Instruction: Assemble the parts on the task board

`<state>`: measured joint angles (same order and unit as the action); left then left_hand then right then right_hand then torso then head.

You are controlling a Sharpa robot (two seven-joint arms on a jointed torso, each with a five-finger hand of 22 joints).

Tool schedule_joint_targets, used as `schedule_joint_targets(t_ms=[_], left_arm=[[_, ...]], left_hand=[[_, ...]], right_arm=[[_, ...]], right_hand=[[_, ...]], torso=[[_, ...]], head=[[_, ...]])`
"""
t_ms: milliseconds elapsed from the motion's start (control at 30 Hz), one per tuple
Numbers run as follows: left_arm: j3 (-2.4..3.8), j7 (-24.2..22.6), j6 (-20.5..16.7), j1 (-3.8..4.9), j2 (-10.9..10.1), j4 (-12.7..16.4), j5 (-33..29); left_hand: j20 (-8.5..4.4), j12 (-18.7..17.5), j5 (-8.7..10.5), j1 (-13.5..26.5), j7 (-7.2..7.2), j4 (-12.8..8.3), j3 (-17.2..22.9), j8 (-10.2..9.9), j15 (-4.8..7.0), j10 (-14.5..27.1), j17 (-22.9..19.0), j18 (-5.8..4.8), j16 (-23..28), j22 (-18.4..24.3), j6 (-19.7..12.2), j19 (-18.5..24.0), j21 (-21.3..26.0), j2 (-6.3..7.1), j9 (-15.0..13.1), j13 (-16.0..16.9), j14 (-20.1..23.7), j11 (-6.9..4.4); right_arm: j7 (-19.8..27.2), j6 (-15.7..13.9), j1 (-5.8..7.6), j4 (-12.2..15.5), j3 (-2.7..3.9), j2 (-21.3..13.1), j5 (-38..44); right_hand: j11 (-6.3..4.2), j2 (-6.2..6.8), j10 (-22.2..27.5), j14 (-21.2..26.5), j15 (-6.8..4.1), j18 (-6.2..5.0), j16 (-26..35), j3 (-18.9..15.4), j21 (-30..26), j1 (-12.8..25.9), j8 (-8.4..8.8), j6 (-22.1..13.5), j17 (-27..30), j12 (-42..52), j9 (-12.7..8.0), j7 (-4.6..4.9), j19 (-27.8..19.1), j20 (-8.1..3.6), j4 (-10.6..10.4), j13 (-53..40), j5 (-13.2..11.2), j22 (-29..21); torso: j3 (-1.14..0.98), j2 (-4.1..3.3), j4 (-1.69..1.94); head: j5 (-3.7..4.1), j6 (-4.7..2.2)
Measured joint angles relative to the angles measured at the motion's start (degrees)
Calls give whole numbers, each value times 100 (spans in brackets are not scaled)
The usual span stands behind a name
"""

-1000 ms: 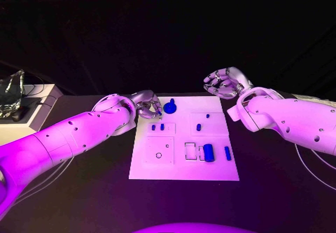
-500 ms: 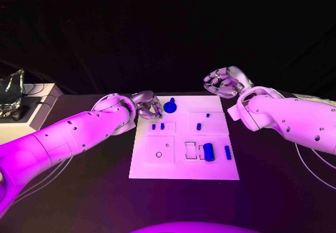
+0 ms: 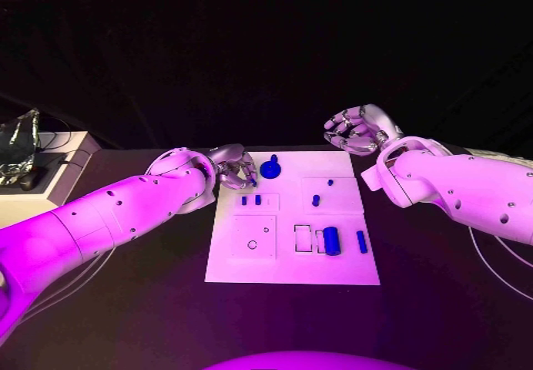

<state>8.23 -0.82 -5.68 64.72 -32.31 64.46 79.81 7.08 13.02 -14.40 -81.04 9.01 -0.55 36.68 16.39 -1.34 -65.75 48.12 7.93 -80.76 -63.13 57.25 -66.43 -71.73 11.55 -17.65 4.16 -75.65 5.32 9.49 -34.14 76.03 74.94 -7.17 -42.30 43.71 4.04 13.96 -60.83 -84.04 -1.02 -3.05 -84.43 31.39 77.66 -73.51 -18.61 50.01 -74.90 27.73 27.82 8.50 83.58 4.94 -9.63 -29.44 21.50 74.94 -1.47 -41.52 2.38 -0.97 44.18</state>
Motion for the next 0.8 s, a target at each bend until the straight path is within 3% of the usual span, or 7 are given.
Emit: schedule_joint_targets(t_ms=[800], left_arm=[[-5,39,108,0,41,-12,6]], left_hand=[[0,0,0,17,-1,0,0,0,0,-20,-9,0,0,6,-1,0,0,-17,-5,1,0,21]], right_arm=[[0,0,0,0,0,-7,0]], right_hand=[[7,0,-7,0,0,0,0,0,0,0,0,0,0,0,0,0,0,0,0,0,0,-1]], torso=[[-1,0,-3]], head=[[2,20]])
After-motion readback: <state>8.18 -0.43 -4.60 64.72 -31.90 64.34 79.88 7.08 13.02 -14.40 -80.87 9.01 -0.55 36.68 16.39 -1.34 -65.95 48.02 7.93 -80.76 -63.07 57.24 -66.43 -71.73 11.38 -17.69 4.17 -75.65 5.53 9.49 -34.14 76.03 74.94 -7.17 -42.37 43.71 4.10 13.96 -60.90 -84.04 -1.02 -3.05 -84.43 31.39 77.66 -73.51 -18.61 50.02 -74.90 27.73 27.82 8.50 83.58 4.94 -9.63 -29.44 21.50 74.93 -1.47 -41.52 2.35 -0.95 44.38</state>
